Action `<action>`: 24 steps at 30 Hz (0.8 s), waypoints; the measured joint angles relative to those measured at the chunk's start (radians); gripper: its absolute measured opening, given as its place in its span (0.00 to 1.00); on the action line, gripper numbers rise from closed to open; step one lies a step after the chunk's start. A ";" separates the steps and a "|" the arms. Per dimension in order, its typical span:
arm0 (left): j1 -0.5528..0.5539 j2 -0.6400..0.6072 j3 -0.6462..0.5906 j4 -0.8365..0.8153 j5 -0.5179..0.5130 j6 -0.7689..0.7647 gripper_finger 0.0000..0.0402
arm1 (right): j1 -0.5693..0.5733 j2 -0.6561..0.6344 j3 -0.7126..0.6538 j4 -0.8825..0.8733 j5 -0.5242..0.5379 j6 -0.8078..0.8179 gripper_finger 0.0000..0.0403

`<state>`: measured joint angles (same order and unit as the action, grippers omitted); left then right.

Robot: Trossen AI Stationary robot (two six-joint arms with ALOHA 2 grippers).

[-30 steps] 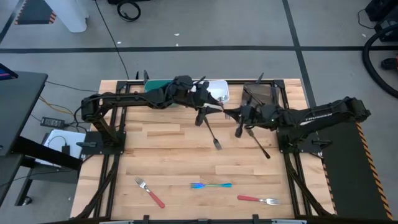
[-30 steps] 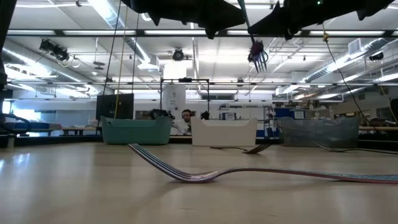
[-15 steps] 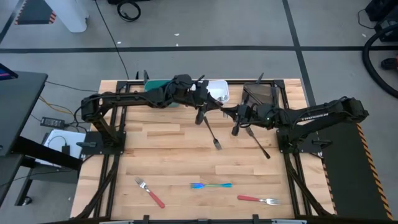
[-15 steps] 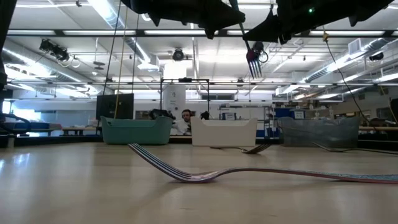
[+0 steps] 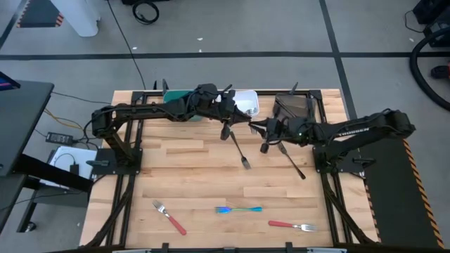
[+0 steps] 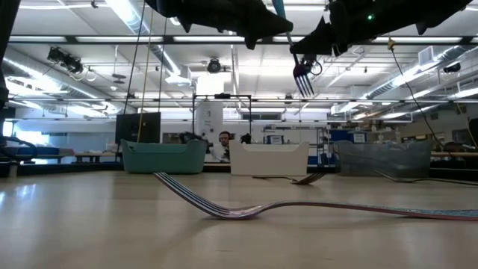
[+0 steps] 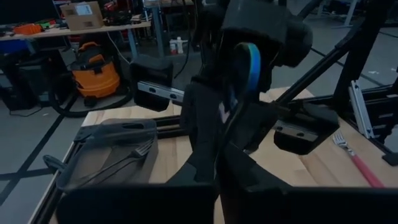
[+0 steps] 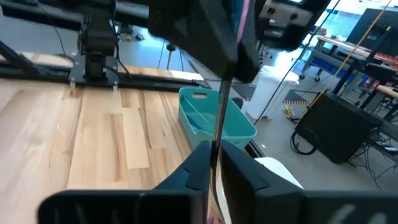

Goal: Sort silverware by color (type)
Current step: Put the iridescent blue fork into the green bin

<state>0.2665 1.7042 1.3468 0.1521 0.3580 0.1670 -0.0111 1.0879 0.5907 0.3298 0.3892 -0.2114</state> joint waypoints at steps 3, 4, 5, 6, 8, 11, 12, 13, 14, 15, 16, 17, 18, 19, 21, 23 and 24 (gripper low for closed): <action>0.000 0.000 0.000 -0.018 0.000 0.003 0.01 | -0.006 0.022 0.000 0.012 0.005 -0.004 0.16; 0.003 0.000 0.000 -0.027 -0.001 0.010 0.01 | -0.006 0.026 0.000 0.017 0.008 -0.004 0.18; 0.007 0.000 0.000 -0.042 -0.003 0.027 0.00 | -0.006 0.027 0.000 0.017 0.011 -0.004 0.19; 0.014 0.000 0.000 -0.061 -0.014 0.039 0.00 | -0.006 0.028 0.000 0.020 0.013 -0.004 0.21; 0.033 0.000 0.000 -0.096 -0.049 0.047 0.00 | -0.006 0.026 0.000 0.021 0.027 -0.004 0.23; 0.077 -0.010 0.000 -0.168 -0.092 0.047 0.00 | -0.005 0.024 0.000 0.021 0.079 -0.002 0.25; 0.093 -0.016 0.000 -0.198 -0.103 0.047 0.00 | -0.005 0.024 0.000 0.019 0.091 -0.002 0.25; 0.110 -0.026 0.000 -0.229 -0.113 0.047 0.00 | -0.005 0.024 0.000 0.014 0.097 -0.002 0.25; 0.131 -0.039 0.000 -0.265 -0.124 0.050 0.00 | -0.005 0.024 0.000 0.011 0.098 -0.002 0.25; 0.150 -0.054 0.000 -0.301 -0.141 0.055 0.00 | -0.005 0.024 0.000 0.008 0.098 -0.002 0.25; 0.171 -0.069 0.000 -0.335 -0.157 0.059 0.00 | -0.005 0.024 0.000 0.008 0.098 -0.002 0.25; 0.193 -0.083 0.001 -0.375 -0.176 0.062 0.00 | -0.005 0.024 0.000 0.008 0.098 -0.002 0.25; 0.215 -0.096 0.001 -0.415 -0.199 0.063 0.00 | -0.005 0.024 0.000 0.008 0.098 -0.002 0.25; 0.237 -0.107 0.001 -0.452 -0.222 0.063 0.00 | -0.005 0.024 0.000 0.008 0.098 -0.002 0.25; 0.281 -0.132 0.001 -0.516 -0.260 0.065 0.01 | -0.004 0.024 0.000 0.008 0.097 -0.002 0.25; 0.324 -0.156 0.001 -0.563 -0.290 0.080 0.01 | -0.005 0.024 0.000 0.008 0.097 -0.002 0.25; 0.344 -0.167 0.001 -0.594 -0.306 0.099 0.01 | -0.005 0.024 0.000 0.008 0.097 -0.002 0.25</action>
<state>0.6102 1.5377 1.3476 -0.4421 0.0523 0.2664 -0.0158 1.1118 0.5903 0.3382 0.4866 -0.2129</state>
